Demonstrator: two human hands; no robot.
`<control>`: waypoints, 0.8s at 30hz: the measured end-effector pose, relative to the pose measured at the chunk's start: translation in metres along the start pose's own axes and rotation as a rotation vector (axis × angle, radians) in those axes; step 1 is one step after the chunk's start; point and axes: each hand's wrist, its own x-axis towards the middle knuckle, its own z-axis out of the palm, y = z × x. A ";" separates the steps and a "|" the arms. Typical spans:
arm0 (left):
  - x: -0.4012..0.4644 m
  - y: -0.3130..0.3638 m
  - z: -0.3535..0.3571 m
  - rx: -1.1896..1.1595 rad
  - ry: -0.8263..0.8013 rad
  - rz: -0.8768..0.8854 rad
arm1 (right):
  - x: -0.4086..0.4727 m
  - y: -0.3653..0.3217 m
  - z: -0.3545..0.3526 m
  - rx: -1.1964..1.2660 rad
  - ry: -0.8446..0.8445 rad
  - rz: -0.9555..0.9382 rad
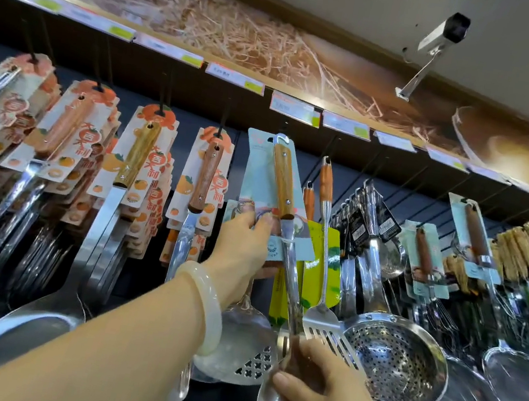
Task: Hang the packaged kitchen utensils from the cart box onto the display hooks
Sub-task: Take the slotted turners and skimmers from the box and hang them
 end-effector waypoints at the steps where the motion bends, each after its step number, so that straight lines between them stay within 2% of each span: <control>1: -0.001 -0.001 0.001 -0.015 -0.034 -0.024 | 0.001 0.001 0.001 0.018 0.002 0.009; 5: -0.004 -0.006 0.002 -0.071 -0.160 -0.089 | 0.005 0.002 0.005 0.042 -0.008 0.006; 13: 0.018 -0.013 0.008 -0.086 -0.083 -0.036 | 0.027 0.002 0.010 0.069 0.001 0.037; 24: 0.060 -0.009 0.019 -0.106 -0.099 0.050 | 0.075 0.005 0.013 0.091 0.058 -0.084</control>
